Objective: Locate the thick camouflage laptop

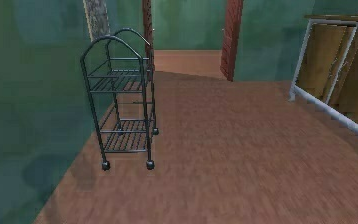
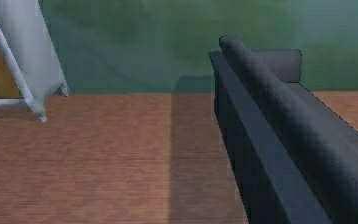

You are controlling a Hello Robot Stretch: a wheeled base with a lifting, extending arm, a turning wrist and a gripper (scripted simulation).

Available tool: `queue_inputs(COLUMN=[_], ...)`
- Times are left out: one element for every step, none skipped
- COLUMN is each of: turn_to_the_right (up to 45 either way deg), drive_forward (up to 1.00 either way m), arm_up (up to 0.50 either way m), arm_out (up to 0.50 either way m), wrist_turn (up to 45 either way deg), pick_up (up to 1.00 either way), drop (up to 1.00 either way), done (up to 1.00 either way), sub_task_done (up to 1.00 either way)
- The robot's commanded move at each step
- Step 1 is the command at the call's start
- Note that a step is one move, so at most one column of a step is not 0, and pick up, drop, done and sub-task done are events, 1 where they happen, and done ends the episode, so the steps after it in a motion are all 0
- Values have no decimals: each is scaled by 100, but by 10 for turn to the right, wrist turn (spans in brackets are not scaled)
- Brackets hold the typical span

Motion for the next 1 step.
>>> queue_inputs(turn_to_the_right=[0], drive_forward=[5], arm_up=[0], arm_out=[0], wrist_turn=[0], pick_up=[0], drop=[0], done=[0], sub_task_done=[0])
